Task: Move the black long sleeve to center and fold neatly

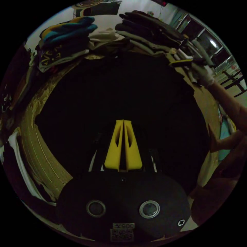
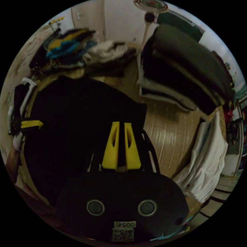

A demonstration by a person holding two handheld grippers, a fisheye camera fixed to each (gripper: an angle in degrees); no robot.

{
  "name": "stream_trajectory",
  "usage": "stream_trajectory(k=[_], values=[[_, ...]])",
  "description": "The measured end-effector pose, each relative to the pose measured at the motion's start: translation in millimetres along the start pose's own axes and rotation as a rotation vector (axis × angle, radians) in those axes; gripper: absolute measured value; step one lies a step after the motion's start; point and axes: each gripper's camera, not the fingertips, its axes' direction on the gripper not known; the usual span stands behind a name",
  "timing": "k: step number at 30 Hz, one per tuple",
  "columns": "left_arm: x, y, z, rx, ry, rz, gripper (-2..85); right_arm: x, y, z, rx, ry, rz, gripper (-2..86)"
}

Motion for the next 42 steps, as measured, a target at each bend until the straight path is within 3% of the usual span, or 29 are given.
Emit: stream_trajectory(k=[2, 6, 11, 15, 19, 25, 29, 33, 39, 42], values=[[-13.0, 15.5, -4.5, 0.039, 0.131, -0.066, -0.5, 1.5, -4.0, 11.0, 0.004, -0.01, -0.001, 0.8], [-18.4, 69.7, -38.3, 0.176, 0.205, -0.089, -0.2, 9.2, -4.3, 4.8, 0.048, -0.015, -0.066, 2.4], [-3.7, 186.6, -52.2, 0.021, 0.12, -0.173, 4.3, 20.0, 18.1, 5.4, -0.025, -0.268, -0.268, 3.9], [12.8, 274.6, -34.0, -0.13, 0.108, -0.332, 7.4, 23.4, 55.0, 44.8, -0.377, -0.533, -0.426, 3.7], [31.8, 352.9, -3.7, -0.214, 0.228, -0.489, 9.5, 38.7, 95.4, 96.6, -0.719, -0.703, -0.4, 5.5], [41.7, 399.3, 36.9, -0.155, 0.429, -0.567, 7.7, 59.3, 132.9, 146.8, -0.939, -0.86, -0.336, 7.3], [35.4, 413.3, 53.9, -0.063, 0.573, -0.593, 8.0, 51.6, 142.3, 167.4, -0.979, -0.967, -0.352, 8.2], [31.6, 430.1, 58.8, -0.067, 0.556, -0.603, 8.2, 48.5, 146.2, 179.5, -0.967, -1.018, -0.381, 8.7], [22.4, 464.6, 70.9, -0.011, 0.691, -0.652, 10.4, 69.7, 154.5, 184.4, -0.93, -1.123, -0.267, 8.8], [20.6, 472.8, 71.8, 0.091, 0.869, -0.631, 18.2, 81.6, 157.0, 174.8, -0.928, -1.14, -0.28, 8.5]])
